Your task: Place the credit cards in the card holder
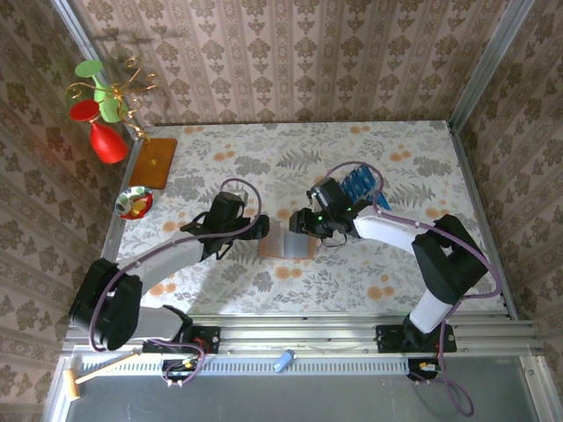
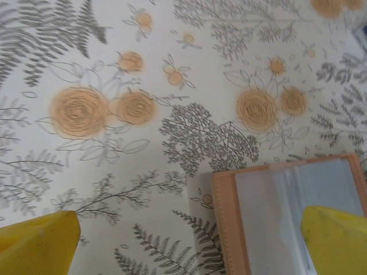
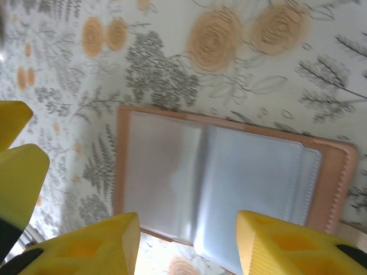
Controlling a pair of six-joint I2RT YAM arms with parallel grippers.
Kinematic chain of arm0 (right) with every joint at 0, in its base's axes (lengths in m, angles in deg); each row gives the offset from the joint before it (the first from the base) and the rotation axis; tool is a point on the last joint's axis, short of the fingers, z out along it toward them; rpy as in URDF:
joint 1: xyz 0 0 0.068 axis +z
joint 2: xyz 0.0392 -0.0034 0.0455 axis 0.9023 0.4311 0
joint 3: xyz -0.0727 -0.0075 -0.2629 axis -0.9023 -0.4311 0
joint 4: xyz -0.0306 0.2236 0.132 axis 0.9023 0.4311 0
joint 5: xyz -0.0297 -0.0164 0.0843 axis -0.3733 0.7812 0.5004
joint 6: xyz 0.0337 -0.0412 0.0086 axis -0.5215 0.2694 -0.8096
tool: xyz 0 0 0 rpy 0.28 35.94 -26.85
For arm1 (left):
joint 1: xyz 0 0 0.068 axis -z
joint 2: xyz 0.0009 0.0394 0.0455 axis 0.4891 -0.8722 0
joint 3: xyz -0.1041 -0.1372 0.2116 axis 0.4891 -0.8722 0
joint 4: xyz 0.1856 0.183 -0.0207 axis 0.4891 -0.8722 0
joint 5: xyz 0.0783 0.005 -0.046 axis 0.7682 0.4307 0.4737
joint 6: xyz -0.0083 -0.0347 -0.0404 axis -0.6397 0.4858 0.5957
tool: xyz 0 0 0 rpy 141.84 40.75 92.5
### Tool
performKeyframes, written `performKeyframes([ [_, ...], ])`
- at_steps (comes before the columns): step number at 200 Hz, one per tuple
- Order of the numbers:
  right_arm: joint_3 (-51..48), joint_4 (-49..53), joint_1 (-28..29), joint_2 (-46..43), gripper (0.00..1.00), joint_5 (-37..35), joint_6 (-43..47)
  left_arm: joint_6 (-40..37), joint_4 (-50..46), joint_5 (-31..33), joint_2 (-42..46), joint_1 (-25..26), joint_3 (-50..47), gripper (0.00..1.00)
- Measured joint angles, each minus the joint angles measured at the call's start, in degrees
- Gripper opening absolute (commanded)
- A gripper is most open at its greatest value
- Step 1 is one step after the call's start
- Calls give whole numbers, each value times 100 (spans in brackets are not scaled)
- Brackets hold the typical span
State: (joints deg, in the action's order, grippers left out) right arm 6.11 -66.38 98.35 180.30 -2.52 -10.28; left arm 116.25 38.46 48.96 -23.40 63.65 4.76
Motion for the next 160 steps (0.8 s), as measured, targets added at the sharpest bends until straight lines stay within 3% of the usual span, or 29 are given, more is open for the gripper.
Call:
performKeyframes([
  [59,-424,-94,-190,13,47,-120,9,-197,2,214,-667,210,140,100],
  [160,-590,-260,-251,232,47,-133,17,-205,70,426,-1058,210,-107,100],
])
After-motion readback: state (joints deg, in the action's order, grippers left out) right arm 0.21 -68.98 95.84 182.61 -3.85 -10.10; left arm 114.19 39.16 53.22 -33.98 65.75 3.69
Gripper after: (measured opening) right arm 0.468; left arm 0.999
